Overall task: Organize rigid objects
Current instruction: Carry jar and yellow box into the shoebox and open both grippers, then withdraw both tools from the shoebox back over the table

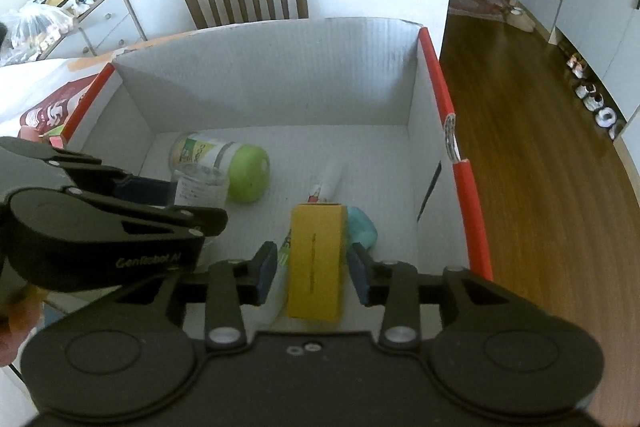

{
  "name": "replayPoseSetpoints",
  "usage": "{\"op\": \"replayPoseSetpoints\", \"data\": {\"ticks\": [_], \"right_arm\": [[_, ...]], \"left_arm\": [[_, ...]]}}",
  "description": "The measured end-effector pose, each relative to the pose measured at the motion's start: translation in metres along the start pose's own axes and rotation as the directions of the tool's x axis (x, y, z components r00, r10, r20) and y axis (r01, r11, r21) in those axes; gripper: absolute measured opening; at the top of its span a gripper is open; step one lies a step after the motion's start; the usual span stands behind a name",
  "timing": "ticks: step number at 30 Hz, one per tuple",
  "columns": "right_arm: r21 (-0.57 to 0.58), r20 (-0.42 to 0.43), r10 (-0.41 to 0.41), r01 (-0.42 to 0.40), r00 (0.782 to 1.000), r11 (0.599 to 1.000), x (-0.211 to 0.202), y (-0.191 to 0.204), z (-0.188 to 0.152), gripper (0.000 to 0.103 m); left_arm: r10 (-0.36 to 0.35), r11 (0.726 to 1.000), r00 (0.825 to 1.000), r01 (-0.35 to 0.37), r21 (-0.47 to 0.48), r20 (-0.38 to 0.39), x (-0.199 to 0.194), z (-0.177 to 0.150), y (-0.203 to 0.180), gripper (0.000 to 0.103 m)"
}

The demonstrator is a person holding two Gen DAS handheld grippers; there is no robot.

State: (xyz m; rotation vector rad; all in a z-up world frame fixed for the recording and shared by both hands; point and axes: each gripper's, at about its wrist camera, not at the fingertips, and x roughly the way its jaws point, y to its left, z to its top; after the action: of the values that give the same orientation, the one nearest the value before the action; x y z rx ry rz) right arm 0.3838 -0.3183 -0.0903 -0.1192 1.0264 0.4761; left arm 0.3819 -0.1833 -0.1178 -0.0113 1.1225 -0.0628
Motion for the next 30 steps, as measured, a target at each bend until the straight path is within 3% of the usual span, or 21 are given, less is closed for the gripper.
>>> {"op": "replayPoseSetpoints", "data": {"ticks": [5,12,30], "right_arm": [[0.012,0.009,0.006,-0.006,1.0,1.0,-0.006,0.001,0.0,0.046],[0.012,0.035,0.004,-0.004,0.999,1.0,-0.02,0.004,-0.002,0.055],[0.007,0.113,0.007,-0.008,0.994,1.0,-0.06,0.02,-0.008,0.061]], "left_arm": [[-0.007,0.999,1.0,0.008,-0.032,0.019,-0.005,-0.002,0.007,0.055],[-0.013,0.999,0.998,0.015,-0.034,0.057,-0.021,-0.008,0.008,0.055],[-0.006,1.0,0.986,0.009,-0.02,0.168,-0.078,-0.031,0.016,0.055]]}}
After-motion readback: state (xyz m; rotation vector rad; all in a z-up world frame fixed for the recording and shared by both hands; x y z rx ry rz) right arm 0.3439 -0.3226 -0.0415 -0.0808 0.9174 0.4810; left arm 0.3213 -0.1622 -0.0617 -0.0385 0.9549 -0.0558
